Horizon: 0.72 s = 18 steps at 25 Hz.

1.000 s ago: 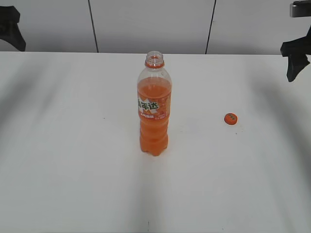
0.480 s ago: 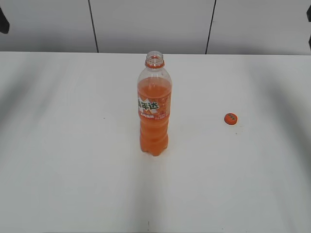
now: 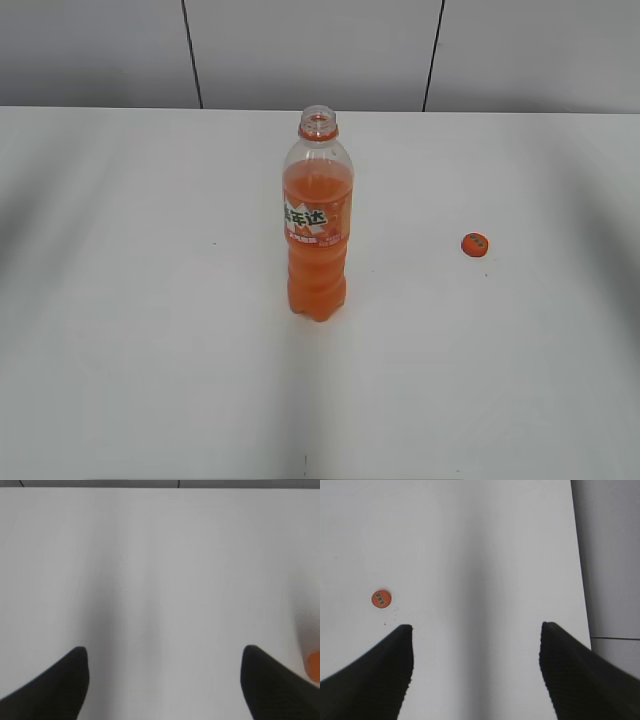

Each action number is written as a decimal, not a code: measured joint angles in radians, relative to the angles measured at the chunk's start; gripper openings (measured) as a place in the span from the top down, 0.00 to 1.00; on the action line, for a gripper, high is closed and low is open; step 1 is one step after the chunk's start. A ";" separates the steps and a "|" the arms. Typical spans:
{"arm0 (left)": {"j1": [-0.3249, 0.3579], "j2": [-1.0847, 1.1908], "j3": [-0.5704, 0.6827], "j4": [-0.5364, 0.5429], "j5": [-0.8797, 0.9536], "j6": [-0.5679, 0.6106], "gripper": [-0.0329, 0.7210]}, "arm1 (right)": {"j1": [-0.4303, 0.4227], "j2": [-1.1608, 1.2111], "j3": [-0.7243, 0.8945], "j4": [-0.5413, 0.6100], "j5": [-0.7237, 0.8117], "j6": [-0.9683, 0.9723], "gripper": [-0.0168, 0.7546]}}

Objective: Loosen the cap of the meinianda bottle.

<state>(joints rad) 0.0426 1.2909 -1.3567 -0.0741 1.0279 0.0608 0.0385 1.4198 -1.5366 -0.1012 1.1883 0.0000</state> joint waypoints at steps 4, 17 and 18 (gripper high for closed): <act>0.000 -0.125 0.083 0.002 -0.065 0.002 0.22 | 0.000 -0.104 0.010 0.000 0.022 0.000 0.22; 0.000 -0.637 0.501 -0.011 -0.190 0.008 0.25 | 0.000 -0.623 0.407 0.024 -0.031 -0.012 0.22; 0.000 -0.677 0.544 -0.021 -0.191 0.008 0.25 | 0.000 -0.668 0.447 0.023 -0.040 -0.012 0.22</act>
<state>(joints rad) 0.0426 0.6135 -0.8129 -0.0947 0.8368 0.0686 0.0385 0.7516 -1.0893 -0.0786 1.1479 -0.0121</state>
